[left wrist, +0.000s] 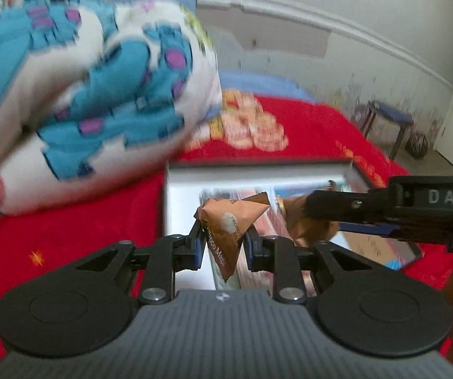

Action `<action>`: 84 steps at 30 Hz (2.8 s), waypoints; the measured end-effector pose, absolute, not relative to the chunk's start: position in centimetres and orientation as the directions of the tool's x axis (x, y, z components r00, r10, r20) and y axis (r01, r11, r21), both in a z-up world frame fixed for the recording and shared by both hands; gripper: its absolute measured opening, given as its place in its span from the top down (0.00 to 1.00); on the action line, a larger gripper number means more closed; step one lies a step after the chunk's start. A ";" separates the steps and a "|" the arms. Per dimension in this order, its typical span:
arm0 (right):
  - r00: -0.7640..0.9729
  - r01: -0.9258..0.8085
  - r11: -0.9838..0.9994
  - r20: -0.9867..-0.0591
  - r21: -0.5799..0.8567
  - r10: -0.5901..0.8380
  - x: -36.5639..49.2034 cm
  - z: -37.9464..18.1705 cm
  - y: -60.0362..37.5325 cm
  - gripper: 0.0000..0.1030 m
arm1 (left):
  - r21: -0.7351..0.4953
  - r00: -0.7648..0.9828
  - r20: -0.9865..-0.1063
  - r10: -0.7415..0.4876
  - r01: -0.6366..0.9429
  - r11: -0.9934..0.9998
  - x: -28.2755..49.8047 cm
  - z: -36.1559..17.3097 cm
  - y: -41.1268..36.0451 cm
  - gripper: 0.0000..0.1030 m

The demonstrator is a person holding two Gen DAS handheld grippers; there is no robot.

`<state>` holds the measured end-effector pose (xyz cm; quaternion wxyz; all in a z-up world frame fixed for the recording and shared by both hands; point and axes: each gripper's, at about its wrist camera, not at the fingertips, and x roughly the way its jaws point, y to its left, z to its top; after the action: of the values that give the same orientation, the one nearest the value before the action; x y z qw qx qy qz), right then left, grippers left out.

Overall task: Organize objects
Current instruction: 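Lift both held packets and carry them over the black box with both tools, then open both tools to drop the packets into the black box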

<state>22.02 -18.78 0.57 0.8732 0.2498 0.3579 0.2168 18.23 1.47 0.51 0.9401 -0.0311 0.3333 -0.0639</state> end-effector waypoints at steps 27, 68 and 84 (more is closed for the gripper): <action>0.624 -0.069 0.826 -0.622 0.559 0.473 22.1 -4.2 -17.8 0.56 | -0.116 0.696 -0.699 -0.167 0.120 0.986 18.8 -4.5 0.2 0.71; 0.566 -0.004 0.827 -0.680 0.562 0.466 21.9 -4.4 -18.2 0.34 | -0.173 0.680 -0.696 -0.231 0.153 0.973 18.4 -3.9 1.0 0.32; 0.655 -0.151 0.781 -0.531 0.606 0.538 16.9 3.2 -18.2 0.08 | -0.130 0.802 -0.571 -0.176 0.123 0.984 13.3 2.5 3.7 0.14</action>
<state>16.92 -18.25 3.24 0.8701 0.2651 0.3653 0.1980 13.32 3.72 2.47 0.9482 -0.0433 0.3048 -0.0787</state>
